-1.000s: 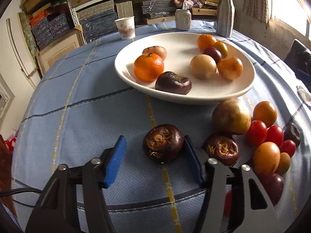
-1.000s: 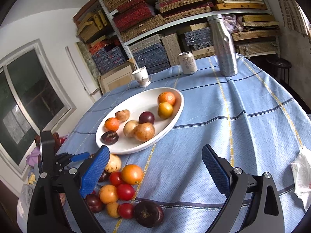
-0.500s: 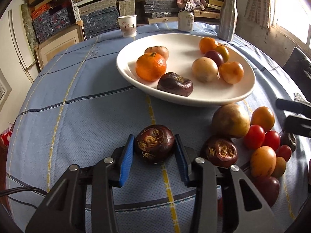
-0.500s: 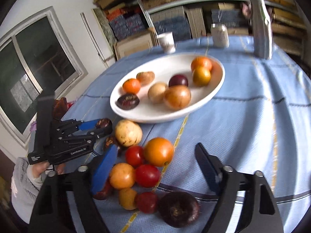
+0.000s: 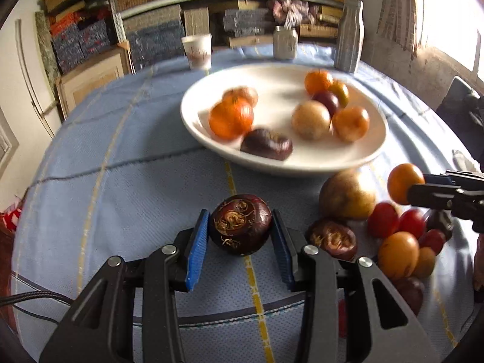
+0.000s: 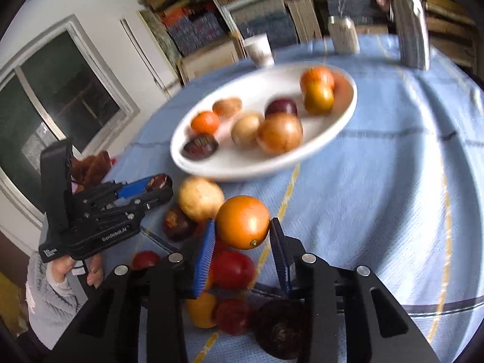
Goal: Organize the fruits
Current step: 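Grasp a large orange with the right tool while the left tool lifts the mangosteen, then lower the orange and mangosteen onto the white plate and open both tools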
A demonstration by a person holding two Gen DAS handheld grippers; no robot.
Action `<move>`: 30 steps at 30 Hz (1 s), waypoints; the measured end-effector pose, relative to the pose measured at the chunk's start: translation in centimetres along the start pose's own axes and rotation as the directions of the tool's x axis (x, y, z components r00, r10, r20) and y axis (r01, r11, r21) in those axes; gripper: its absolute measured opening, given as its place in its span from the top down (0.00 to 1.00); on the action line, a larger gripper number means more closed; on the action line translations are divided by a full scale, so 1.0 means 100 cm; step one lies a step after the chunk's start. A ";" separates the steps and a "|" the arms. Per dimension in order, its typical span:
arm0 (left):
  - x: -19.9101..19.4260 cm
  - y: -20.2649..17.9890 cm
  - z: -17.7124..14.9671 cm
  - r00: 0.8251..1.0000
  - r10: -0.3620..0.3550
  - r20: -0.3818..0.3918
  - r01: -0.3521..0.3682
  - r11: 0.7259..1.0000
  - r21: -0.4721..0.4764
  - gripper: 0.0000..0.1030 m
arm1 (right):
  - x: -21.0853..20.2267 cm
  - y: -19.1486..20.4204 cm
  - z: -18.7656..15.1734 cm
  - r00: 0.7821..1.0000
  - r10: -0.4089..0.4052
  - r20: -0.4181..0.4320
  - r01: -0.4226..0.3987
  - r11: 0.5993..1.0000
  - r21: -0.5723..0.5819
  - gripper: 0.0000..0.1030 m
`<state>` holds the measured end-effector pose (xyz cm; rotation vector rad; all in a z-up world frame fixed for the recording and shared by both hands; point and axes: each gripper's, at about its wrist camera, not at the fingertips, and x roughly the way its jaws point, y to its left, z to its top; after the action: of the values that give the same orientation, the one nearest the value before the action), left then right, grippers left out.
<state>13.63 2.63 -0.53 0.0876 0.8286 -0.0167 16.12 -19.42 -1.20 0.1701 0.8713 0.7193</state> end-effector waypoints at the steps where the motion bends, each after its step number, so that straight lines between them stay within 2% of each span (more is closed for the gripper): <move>1: -0.006 0.002 0.002 1.000 -0.009 0.017 0.009 1.000 -0.015 0.61 | -0.005 0.001 0.002 1.000 0.000 0.022 0.000 1.000 -0.002 0.64; 5: -0.024 0.012 0.030 0.997 -0.029 0.069 0.033 0.998 -0.053 0.62 | -0.022 0.000 0.021 0.997 0.013 0.072 -0.014 1.000 0.009 0.64; 9: -0.026 0.014 0.071 0.995 0.005 0.104 -0.001 0.999 -0.042 0.62 | -0.030 0.005 0.059 0.995 -0.012 0.102 0.013 1.000 -0.014 0.64; 12: -0.016 0.012 0.099 0.993 0.008 0.121 -0.002 0.999 -0.053 0.62 | -0.022 0.009 0.089 0.993 -0.016 0.114 0.019 1.000 -0.020 0.64; 15: 0.007 0.015 0.120 0.992 0.030 0.123 -0.019 0.996 -0.090 0.62 | 0.004 0.014 0.107 0.994 -0.040 0.101 0.044 0.998 -0.038 0.64; 20: 0.047 0.032 0.133 0.997 -0.003 0.074 0.015 0.985 -0.174 0.62 | 0.047 0.015 0.115 0.995 -0.054 0.086 0.059 0.997 -0.051 0.64; 25: 0.077 0.043 0.131 0.999 -0.019 0.036 0.025 0.982 -0.187 0.61 | 0.076 0.013 0.114 0.996 -0.080 0.043 0.083 0.993 -0.078 0.64; 26: 0.082 0.044 0.130 0.999 -0.026 0.031 0.031 0.981 -0.191 0.61 | 0.079 0.012 0.114 0.995 -0.093 0.034 0.096 0.991 -0.088 0.61; 27: 0.086 0.045 0.129 0.999 -0.031 0.029 0.036 0.980 -0.193 0.56 | 0.080 0.013 0.114 0.995 -0.098 0.029 0.101 0.990 -0.102 0.52; 28: 0.088 0.045 0.128 0.999 -0.032 0.032 0.037 0.980 -0.193 0.44 | 0.078 0.013 0.114 0.995 -0.098 0.036 0.101 0.989 -0.105 0.45; 29: 0.089 0.045 0.128 0.999 -0.025 0.041 0.033 0.981 -0.192 0.37 | 0.075 0.014 0.113 0.994 -0.098 0.053 0.103 0.989 -0.103 0.37; 30: 0.089 0.044 0.128 0.999 -0.019 0.047 0.027 0.982 -0.189 0.30 | 0.070 0.015 0.113 0.993 -0.096 0.074 0.103 0.990 -0.101 0.36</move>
<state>29.26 6.13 1.80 -0.1018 0.7820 0.0383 26.82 -12.21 2.23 0.0570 0.7694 0.6600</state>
